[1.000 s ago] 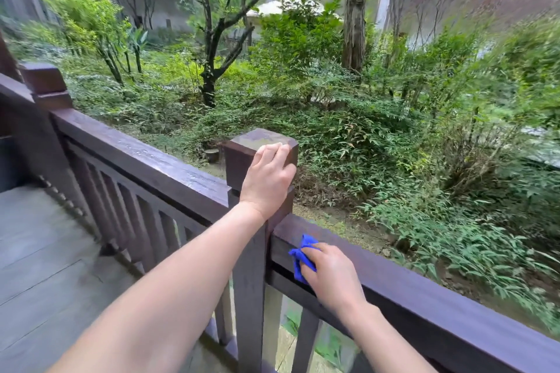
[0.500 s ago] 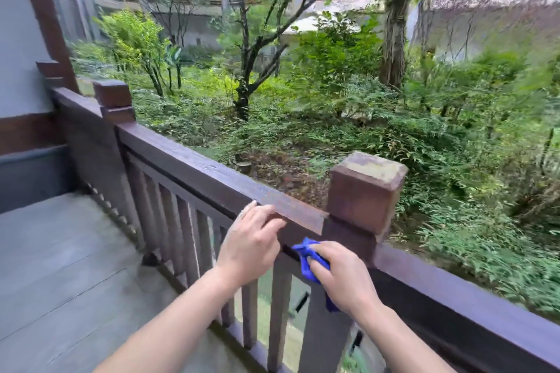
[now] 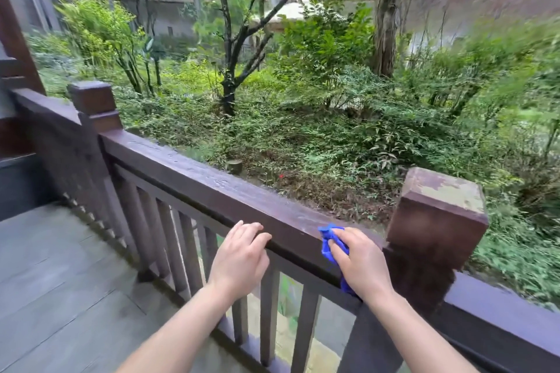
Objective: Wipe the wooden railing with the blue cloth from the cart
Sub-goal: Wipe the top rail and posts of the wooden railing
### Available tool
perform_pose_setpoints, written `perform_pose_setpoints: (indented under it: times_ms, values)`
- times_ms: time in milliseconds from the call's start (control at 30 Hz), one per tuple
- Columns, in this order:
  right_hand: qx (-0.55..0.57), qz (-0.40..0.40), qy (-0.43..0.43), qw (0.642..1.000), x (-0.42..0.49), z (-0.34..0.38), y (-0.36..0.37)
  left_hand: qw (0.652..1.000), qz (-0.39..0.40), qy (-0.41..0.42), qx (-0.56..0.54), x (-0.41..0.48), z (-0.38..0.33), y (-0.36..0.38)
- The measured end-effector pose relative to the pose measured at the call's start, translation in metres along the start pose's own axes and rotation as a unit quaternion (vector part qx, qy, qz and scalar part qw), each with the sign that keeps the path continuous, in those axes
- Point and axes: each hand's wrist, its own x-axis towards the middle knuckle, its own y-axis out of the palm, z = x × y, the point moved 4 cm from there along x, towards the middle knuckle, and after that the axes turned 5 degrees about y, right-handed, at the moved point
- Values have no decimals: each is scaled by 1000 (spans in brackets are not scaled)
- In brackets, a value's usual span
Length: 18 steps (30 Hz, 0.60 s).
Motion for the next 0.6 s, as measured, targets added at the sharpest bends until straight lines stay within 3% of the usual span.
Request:
perform_pose_setpoints:
  times_ms: [233, 333, 600]
  values:
    - [-49, -57, 8, 997, 42, -23, 38, 997, 57, -37, 33, 42, 44, 65]
    - [-101, -45, 21, 994, 52, -38, 54, 996, 76, -41, 30, 63, 57, 91]
    - [-127, -75, 81, 986, 61, -42, 62, 998, 55, -18, 40, 99, 72, 134]
